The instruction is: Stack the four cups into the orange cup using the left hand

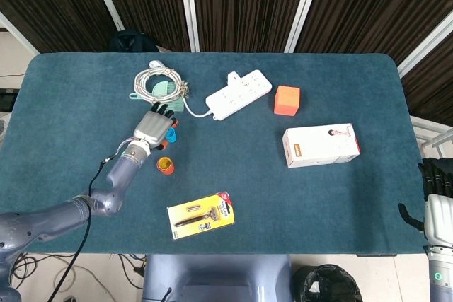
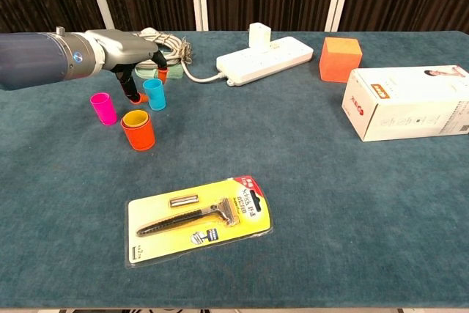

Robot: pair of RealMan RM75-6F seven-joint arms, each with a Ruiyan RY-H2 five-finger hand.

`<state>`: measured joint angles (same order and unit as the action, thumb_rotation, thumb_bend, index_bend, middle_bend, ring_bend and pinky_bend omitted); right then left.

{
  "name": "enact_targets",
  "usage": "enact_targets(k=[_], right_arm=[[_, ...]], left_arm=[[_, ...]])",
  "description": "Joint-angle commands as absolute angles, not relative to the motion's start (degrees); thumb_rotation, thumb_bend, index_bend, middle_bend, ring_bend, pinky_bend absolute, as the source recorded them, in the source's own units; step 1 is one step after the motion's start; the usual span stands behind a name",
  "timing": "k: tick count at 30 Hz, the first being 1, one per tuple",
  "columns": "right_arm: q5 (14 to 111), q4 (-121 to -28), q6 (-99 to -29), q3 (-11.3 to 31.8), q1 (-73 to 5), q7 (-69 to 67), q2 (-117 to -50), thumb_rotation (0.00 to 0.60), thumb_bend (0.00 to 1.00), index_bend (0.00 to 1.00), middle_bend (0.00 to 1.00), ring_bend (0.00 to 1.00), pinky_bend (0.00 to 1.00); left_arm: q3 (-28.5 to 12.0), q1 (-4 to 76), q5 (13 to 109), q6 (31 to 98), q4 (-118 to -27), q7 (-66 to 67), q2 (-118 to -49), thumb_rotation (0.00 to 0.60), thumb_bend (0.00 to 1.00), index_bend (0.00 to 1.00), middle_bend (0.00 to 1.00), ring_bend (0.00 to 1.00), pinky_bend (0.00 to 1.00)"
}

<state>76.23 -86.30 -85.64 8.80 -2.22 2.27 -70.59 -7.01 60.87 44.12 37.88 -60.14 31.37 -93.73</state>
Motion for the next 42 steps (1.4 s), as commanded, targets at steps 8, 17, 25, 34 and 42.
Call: enact_targets(k=[8, 17, 25, 34, 42], right_arm=[[76.36, -86.52, -85.70, 8.77, -2.10, 1.77, -70.38, 0.600, 0.34, 0.09, 0.04, 0.09, 0.04], [76.42, -86.83, -85.83, 8.80, -2.02, 1.61, -70.23, 0.600, 0.34, 0.09, 0.04, 0.09, 0.04], [76.65, -86.92, -85.79, 8.70, -2.03, 1.38, -70.20, 0.600, 0.34, 0.09, 0.04, 0.09, 0.04], [76.59, -87.29, -86.50, 9.01, -1.74, 1.04, -69.88, 0.600, 0.34, 0.09, 0.04, 0.09, 0.04], [76.66, -87.66, -86.67, 9.01, -1.63, 1.03, -69.68, 0.600, 0.34, 0.09, 0.04, 0.09, 0.04]], left_arm=[[-7.06, 60.84, 44.86, 38.04, -59.96, 30.86, -93.72, 0.600, 0.32, 0.43, 0.19, 0.00, 0.00], [-7.35, 60.69, 45.70, 38.65, -61.12, 30.24, -92.88, 0.600, 0.36, 0.46, 0.20, 0.00, 0.00], [-9.20, 60.37, 48.34, 42.10, -67.63, 28.92, -88.40, 0.600, 0.36, 0.45, 0.20, 0.00, 0.00], [-8.49, 58.08, 53.48, 45.56, -80.76, 27.84, -80.27, 0.600, 0.36, 0.45, 0.20, 0.00, 0.00], [-6.47, 56.16, 57.50, 47.30, -88.64, 27.83, -75.79, 0.600, 0.36, 0.45, 0.20, 0.00, 0.00]])
